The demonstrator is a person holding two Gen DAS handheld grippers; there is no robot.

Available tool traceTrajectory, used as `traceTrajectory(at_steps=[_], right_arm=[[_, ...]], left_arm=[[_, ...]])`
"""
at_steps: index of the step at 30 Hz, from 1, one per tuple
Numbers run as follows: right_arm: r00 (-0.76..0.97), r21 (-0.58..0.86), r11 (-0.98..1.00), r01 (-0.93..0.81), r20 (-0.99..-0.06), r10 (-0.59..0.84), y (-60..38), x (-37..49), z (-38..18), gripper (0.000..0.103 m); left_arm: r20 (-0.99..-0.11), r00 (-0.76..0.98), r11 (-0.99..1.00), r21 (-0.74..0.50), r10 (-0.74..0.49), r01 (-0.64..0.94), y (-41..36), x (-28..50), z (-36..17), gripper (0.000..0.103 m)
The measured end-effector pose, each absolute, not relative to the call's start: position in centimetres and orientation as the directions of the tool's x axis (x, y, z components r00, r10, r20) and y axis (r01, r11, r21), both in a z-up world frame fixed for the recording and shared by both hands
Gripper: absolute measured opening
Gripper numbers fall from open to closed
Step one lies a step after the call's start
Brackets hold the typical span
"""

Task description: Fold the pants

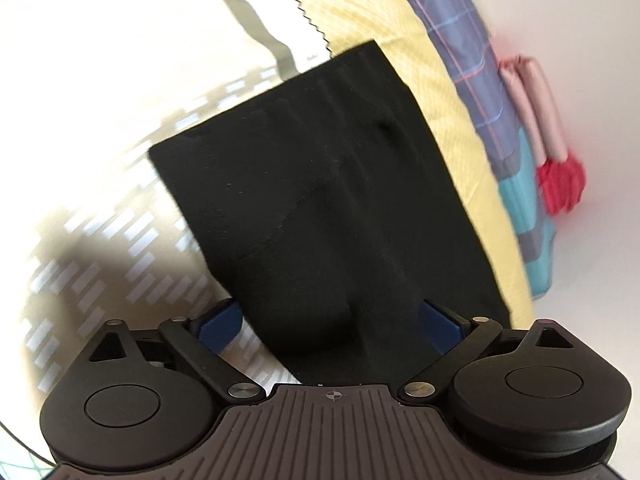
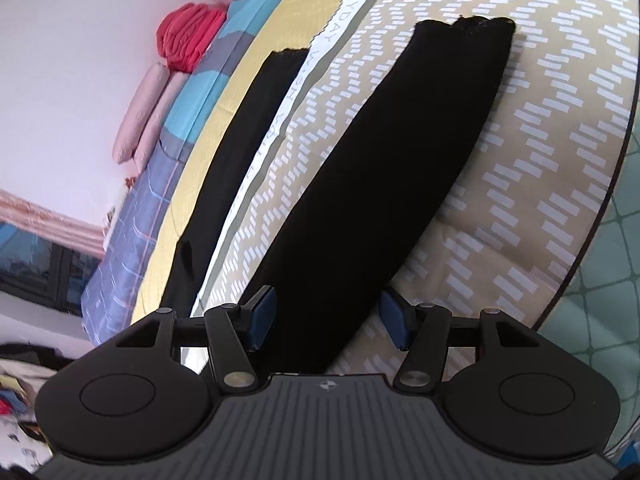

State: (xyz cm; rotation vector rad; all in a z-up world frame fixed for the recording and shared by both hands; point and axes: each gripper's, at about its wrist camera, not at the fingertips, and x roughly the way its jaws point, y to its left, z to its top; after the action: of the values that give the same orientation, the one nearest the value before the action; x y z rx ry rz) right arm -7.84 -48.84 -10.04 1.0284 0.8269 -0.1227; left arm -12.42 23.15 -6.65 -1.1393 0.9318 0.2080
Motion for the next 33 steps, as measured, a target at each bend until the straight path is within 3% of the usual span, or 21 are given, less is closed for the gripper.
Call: traceTrajectory(at_steps=[9,12,14,15,16,18,24,33], right_arm=[[0.700,0.715,0.537,0.448,-0.654,0.287,-49.0,-6.7,-10.3,0.060],[0.688,0.695,0.554,0.458,-0.672,0.275,-49.1,-6.8,-10.4,0.043],[0.668,0.671,0.567,0.478,-0.697,0.261,-49.3,-6.7,-10.5,0.018],[0.655,0.658,0.579,0.482,-0.709,0.261,-49.4,-6.6,-10.5,0.016],[0.648,0.655,0.585,0.478,-0.713,0.269,-49.5,-6.5,-10.3,0.015],[0.622,0.625,0.627,0.464,-0.734,0.271,-49.3,-5.9,-9.7,0.011],[0.636,0.626,0.701,0.342,-0.703,0.318,-48.7,-1.6,-5.6,0.009],[0.614,0.574,0.800,0.177,-0.700,0.366,-46.7,14.7,-2.3,0.008]], left_arm=[[-0.710,0.647,0.414,-0.696,-0.277,-0.587,23.3,-11.5,-6.7,0.103],[-0.721,0.643,0.409,-0.684,-0.258,-0.604,23.4,-11.7,-6.6,0.103],[-0.750,0.616,0.420,-0.653,-0.240,-0.631,23.5,-11.5,-6.6,0.103],[-0.765,0.603,0.428,-0.635,-0.228,-0.643,23.6,-11.3,-6.6,0.103],[-0.779,0.588,0.439,-0.617,-0.219,-0.653,23.7,-11.3,-6.6,0.085],[-0.796,0.566,0.449,-0.595,-0.214,-0.666,23.9,-10.8,-6.5,0.090],[-0.767,0.615,0.512,-0.608,-0.183,-0.607,24.0,-8.4,-3.2,0.086],[-0.764,0.626,0.587,-0.582,-0.158,-0.562,25.3,1.9,-2.2,0.080]])
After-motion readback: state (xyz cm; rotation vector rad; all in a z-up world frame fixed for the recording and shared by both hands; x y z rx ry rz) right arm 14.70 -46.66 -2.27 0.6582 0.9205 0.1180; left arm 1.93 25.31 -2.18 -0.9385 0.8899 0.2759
